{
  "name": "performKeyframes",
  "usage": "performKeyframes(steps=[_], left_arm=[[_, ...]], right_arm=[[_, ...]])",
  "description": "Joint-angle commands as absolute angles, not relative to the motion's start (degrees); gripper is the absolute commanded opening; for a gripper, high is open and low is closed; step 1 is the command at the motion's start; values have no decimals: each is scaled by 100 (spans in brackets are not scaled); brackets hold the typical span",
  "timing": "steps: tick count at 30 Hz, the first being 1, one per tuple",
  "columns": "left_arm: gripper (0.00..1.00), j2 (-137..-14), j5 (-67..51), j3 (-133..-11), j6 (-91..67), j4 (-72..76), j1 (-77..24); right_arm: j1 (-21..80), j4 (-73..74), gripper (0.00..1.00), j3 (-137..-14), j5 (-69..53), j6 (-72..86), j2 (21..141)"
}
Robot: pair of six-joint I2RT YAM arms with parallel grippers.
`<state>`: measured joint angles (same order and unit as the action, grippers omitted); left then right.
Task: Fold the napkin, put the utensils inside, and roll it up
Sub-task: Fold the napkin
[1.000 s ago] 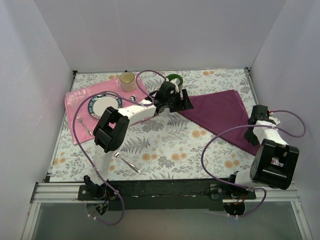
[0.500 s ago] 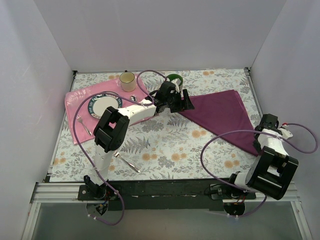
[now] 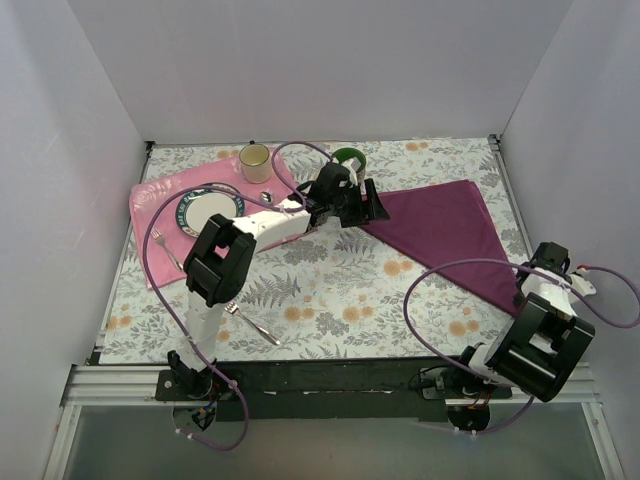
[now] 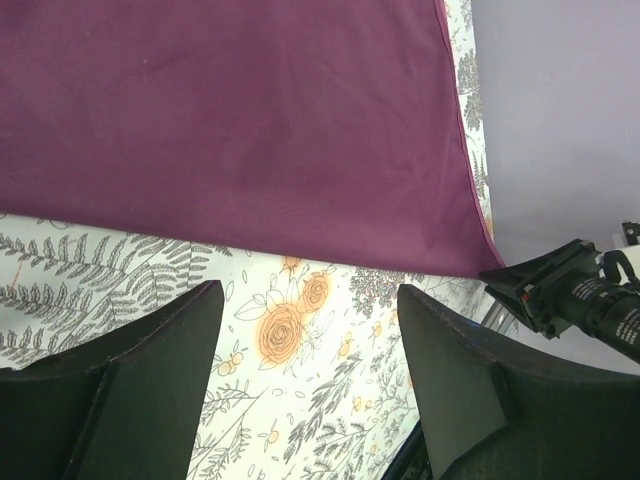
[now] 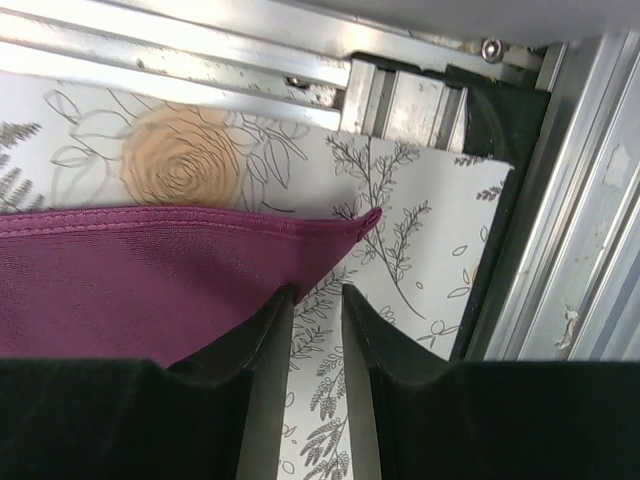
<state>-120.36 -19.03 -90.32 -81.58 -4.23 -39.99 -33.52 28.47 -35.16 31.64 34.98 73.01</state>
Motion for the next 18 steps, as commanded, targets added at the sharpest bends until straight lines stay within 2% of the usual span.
performKeyframes(steps=[1,4,6,10,14,18], left_arm=[[70,-11453,-1995,-8825,-8165,-396,-4025],[70,-11365,-1978,-8772,-8165,-396,-4025],[70,-11338,-1995,-8763,-8174,-404,-4025],[70,-11303,-2021,-8815,-8218,-404,-4025],[70,-11329,-2022,-8921,-8218,-492,-4017],[71,-11277,-1995,-8895,-8191,-545,-4017]], right_arm=[[-3410,3023,33,-3340,3103,3726,7111],[-3410,3146,32,-3444,2997,3691,6909],[-3410,3234,28,-3585,2945,3621,6803],[-3410,3121,28,-3832,3093,3568,6644],[-3419,2918,29,-3850,3690,3559,6986],[-3524,2953,29,-3806,3752,3717,7338]])
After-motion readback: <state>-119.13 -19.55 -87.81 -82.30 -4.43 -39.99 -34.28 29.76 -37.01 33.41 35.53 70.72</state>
